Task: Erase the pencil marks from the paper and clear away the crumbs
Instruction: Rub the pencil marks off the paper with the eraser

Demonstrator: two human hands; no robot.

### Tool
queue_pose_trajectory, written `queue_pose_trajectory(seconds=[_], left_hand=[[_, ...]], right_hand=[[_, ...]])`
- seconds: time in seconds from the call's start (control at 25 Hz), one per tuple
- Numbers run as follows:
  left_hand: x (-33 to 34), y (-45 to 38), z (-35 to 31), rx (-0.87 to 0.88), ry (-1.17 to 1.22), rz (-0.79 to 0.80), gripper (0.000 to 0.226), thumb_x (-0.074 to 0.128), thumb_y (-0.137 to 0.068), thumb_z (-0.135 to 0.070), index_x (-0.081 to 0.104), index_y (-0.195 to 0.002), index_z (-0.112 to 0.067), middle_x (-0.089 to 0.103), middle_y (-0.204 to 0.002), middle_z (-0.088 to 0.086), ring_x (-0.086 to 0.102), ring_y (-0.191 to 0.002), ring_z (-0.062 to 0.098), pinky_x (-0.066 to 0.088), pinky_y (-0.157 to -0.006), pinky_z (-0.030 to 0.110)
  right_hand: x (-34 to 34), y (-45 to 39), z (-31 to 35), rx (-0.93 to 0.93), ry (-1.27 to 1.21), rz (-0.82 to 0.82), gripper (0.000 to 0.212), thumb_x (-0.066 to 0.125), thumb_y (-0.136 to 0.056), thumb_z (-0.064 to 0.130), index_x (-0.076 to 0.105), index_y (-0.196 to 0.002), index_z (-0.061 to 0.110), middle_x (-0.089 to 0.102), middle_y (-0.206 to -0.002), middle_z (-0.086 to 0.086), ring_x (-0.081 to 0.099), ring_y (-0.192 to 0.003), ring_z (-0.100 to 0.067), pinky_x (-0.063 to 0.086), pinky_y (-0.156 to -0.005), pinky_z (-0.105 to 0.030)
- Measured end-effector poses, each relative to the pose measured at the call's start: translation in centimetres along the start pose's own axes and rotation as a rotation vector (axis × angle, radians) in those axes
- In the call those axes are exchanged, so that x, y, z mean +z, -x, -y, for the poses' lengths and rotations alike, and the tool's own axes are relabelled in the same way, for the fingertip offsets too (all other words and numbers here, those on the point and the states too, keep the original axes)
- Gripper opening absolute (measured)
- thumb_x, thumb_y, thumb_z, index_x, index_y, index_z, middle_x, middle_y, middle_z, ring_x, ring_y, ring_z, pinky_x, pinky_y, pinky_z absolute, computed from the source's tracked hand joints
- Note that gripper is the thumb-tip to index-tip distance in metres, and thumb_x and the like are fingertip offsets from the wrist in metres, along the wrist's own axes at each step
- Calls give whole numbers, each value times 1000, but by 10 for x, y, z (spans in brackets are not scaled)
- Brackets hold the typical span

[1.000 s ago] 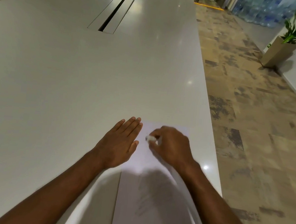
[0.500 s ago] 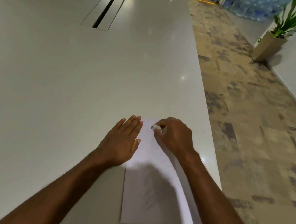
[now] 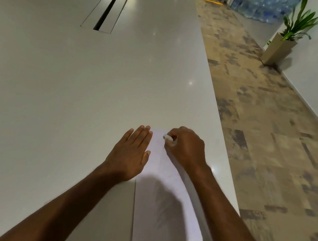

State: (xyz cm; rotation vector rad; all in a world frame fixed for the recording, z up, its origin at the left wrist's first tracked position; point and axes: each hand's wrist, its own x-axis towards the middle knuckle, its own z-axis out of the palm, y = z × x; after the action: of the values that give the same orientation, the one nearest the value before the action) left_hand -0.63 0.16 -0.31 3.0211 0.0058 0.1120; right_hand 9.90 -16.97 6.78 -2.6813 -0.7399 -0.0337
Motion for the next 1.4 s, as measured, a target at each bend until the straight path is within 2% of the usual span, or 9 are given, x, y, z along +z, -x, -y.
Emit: queue_pose_trajectory(seconds=[0.16, 0.36, 0.56, 0.68, 0.8, 1.0, 1.08, 1.2, 1.4], left_hand=[[1, 0, 1, 20, 23, 16, 70, 3, -100, -46, 12, -161, -12, 3, -169, 6, 3, -157, 22, 1, -126, 40], [0, -1, 0, 4, 27, 8, 72, 4, -100, -46, 17, -161, -10, 10, -169, 8, 7, -157, 23, 6, -126, 41], [0, -1, 0, 13, 52, 2, 74, -1, -99, -48, 11, -161, -11, 3, -169, 6, 1, -157, 22, 1, -126, 40], [0, 0, 1, 29, 40, 3, 73, 0, -100, -47, 10, -162, -11, 2, -169, 6, 0, -157, 22, 4, -127, 42], [1, 1, 4, 47, 40, -11, 69, 9, -103, -43, 19, -160, -8, 14, -169, 10, 9, -157, 25, 11, -127, 44], [4, 1, 3, 30, 22, -32, 65, 18, -103, -40, 26, -159, -6, 21, -167, 11, 17, -155, 25, 16, -126, 44], [5, 1, 3, 31, 9, -44, 65, 18, -103, -39, 27, -158, -6, 22, -167, 12, 19, -155, 25, 17, -126, 44], [6, 2, 4, 38, 7, -49, 64, 20, -104, -39, 28, -158, -6, 24, -166, 12, 20, -155, 26, 17, -126, 44], [4, 0, 2, 24, -4, -42, 66, 17, -103, -40, 28, -158, -5, 25, -166, 13, 22, -154, 27, 20, -125, 45]], right_hand=[[-8, 56, 4, -105, -10, 204, 15, 68, -91, 45, 77, -92, 33, 71, -92, 17, 61, -85, -5, 56, -73, -31], [-3, -9, -5, 50, -1, 29, 19, 65, -96, 43, 79, -93, 31, 74, -94, 11, 67, -87, -13, 51, -71, -29], [-10, 67, 5, -56, -4, 236, 14, 67, -94, 40, 78, -93, 30, 71, -91, 15, 63, -81, -8, 58, -73, -31], [-16, 61, 10, 244, -590, 211, 7, 70, -97, 29, 75, -97, 24, 76, -90, 8, 70, -83, -11, 61, -80, -32], [-1, 51, 29, 559, -1191, 404, 16, 59, -105, 17, 67, -113, 6, 79, -105, -12, 77, -97, -24, 63, -90, -42], [13, 15, 4, 662, -1411, -129, 20, 58, -106, 21, 63, -122, 9, 73, -122, -10, 72, -114, -19, 55, -105, -32], [16, 23, 13, 579, -1388, -98, 29, 64, -98, 30, 64, -119, 10, 73, -120, -11, 71, -114, -18, 55, -102, -31], [31, 39, 31, 540, -1394, 172, 24, 59, -104, 24, 64, -120, 6, 75, -121, -10, 72, -115, -17, 55, -104, -32], [20, 11, 7, 621, -1226, -185, 22, 63, -98, 37, 63, -115, 24, 69, -115, -1, 67, -112, -21, 55, -100, -35]])
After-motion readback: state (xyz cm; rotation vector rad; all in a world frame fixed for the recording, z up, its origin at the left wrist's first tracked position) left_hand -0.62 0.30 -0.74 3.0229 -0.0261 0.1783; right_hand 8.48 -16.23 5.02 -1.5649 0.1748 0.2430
